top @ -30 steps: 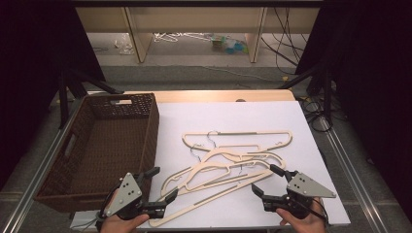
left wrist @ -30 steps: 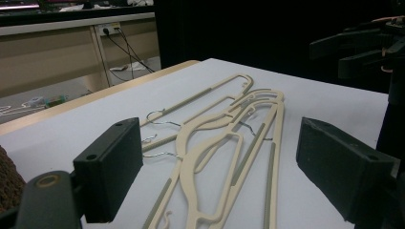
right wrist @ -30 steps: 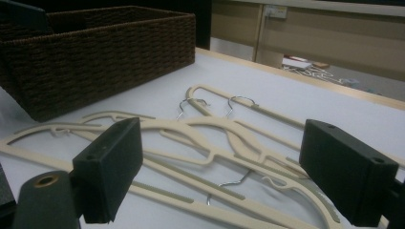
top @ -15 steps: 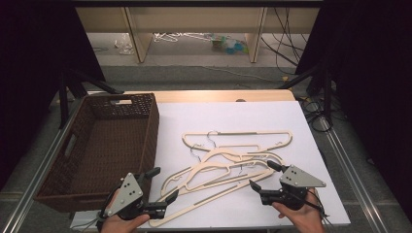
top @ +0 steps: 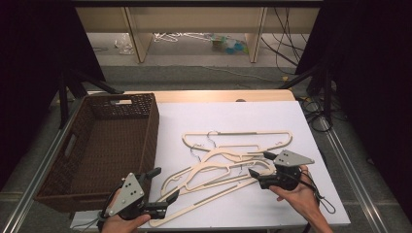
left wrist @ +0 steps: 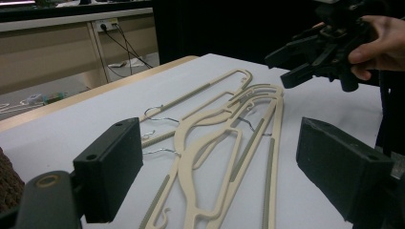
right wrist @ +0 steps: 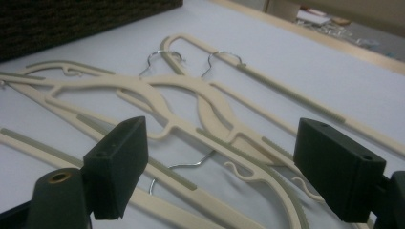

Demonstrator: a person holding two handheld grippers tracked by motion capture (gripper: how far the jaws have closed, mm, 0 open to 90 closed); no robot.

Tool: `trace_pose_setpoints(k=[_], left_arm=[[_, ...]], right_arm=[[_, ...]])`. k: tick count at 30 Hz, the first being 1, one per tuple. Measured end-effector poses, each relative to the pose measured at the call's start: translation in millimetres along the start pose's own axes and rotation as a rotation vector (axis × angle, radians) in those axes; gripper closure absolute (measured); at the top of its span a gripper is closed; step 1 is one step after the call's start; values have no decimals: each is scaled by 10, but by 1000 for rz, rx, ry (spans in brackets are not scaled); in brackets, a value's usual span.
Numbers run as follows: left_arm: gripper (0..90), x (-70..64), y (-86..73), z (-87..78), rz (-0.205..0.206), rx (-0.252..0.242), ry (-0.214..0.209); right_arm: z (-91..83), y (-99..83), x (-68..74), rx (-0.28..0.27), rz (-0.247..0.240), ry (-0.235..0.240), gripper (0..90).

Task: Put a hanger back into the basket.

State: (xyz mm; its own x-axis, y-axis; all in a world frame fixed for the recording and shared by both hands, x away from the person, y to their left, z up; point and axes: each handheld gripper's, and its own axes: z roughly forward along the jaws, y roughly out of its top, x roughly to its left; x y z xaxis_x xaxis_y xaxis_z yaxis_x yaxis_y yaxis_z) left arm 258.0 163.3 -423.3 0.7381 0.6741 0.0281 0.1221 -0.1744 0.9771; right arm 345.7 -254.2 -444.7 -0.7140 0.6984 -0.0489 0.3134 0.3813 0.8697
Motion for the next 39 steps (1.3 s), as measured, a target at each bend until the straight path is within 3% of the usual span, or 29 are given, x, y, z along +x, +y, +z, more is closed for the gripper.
trace_pose_setpoints(k=[2,5,8,13,14,18,21,23,29,33,39], left_arm=[[159,-4,0,1,-3,-1,0],[159,-9,-2,5,-3,0,-5],[159,-10,-4,4,-4,-6,-8],[159,-10,-4,6,-4,-11,-7],[159,-11,1,-2,7,2,-2],[159,-13,-3,2,4,3,-4],[160,-12,-2,3,5,2,-3],[160,-12,-2,5,9,5,-4],[161,-17,-2,1,3,5,-2],[161,-22,-3,1,-2,6,-1],[162,-26,-4,6,-8,7,3]], right_arm=[[48,1,-27,27,5,14,207],[259,-8,-133,94,3,44,255],[404,20,-170,126,-23,60,296],[592,76,-154,163,-70,96,342],[669,89,-143,193,-99,118,370],[762,88,-124,211,-110,154,434],[831,88,-108,249,-157,169,449],[887,91,-92,233,-166,176,475],[997,83,-51,269,-237,217,535],[948,91,-81,305,-230,251,593],[901,92,-70,331,-283,298,651]])
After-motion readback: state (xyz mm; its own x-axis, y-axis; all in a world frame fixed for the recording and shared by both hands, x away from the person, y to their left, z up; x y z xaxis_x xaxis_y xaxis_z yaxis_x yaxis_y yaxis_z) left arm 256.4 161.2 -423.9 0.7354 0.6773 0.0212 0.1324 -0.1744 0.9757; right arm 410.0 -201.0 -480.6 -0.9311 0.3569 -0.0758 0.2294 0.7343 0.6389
